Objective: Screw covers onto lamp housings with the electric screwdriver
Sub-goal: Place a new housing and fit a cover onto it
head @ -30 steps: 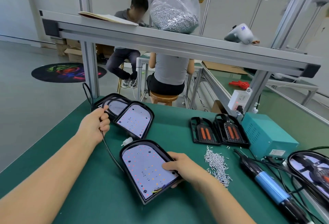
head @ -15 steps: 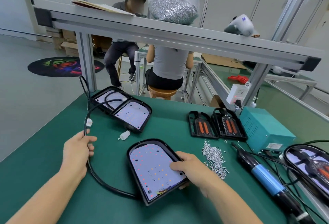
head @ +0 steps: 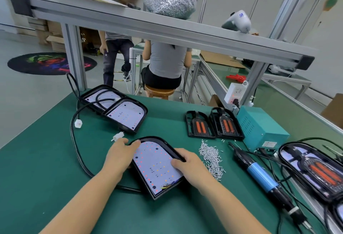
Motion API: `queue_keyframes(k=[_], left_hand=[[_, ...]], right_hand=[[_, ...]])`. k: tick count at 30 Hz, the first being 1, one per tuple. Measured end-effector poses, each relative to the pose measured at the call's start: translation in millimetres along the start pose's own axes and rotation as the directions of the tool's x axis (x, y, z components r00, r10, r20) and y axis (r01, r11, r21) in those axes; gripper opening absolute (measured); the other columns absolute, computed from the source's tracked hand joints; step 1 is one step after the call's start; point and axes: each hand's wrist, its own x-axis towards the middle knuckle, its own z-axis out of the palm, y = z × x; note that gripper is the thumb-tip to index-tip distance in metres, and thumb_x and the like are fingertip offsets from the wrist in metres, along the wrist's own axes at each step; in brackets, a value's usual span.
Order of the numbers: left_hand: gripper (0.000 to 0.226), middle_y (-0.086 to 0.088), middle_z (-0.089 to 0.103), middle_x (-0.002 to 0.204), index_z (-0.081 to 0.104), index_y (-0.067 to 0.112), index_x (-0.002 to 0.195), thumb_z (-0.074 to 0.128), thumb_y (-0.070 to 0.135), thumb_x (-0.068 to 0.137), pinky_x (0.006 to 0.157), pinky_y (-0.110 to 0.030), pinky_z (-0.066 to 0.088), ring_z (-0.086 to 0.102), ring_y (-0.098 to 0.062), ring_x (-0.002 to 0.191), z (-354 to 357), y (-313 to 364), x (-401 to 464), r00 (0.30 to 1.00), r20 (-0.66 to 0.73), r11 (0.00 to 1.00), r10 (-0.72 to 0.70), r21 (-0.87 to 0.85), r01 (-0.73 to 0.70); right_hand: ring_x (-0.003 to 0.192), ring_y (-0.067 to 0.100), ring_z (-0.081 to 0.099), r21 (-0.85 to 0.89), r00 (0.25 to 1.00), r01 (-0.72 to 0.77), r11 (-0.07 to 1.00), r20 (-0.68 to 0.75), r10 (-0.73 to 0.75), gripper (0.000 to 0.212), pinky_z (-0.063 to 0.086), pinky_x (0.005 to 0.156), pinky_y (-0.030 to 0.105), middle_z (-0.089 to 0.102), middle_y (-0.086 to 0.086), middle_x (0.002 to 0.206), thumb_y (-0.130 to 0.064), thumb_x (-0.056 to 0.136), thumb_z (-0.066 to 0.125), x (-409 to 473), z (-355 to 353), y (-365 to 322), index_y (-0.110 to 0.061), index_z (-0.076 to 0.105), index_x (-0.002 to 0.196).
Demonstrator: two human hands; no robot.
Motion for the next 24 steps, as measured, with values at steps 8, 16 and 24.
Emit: queue_keyframes(k=[8, 16, 24], left_hand=[[0.027, -0.009, 0.034, 0.062, 0.038, 0.014, 0.064, 0.051, 0.006, 0.086, 0.063, -0.030, 0.021, 0.029, -0.018, 0.062, 11, -12, 1, 0.993, -0.095, 0.990, 0.067, -0.120, -0.079], [0.024, -0.007, 0.045, 0.065, 0.049, -0.002, 0.071, 0.052, 0.014, 0.089, 0.065, -0.031, 0.029, 0.037, -0.017, 0.063, 16, -23, -7, 0.994, -0.058, 0.972, 0.094, -0.211, -0.104], [0.040, -0.002, 0.027, 0.059, 0.030, 0.020, 0.057, 0.049, 0.016, 0.092, 0.063, -0.030, 0.019, 0.023, -0.018, 0.062, 7, -12, -11, 0.985, -0.111, 0.959, 0.130, -0.236, -0.153]], right_hand=[[0.110, 0.034, 0.049, -0.425, 0.900, -0.090, 0.901, -0.423, -0.109, 0.035, 0.040, 0.088, 0.039, 0.054, 0.019, 0.117, -0.044, 0.098, 0.050, 56, -58, -13, -0.015, 0.060, 0.114], [0.125, 0.037, 0.047, -0.547, 0.867, -0.422, 0.723, -0.477, 0.145, 0.057, 0.045, 0.089, 0.041, 0.051, 0.020, 0.135, -0.042, 0.097, 0.055, 110, -81, 11, -0.004, 0.039, 0.136], [0.115, 0.038, 0.053, -0.490, 0.850, -0.307, 0.816, -0.527, 0.004, 0.057, 0.048, 0.086, 0.042, 0.058, 0.020, 0.122, -0.038, 0.087, 0.065, 115, -78, -4, -0.005, 0.045, 0.130]])
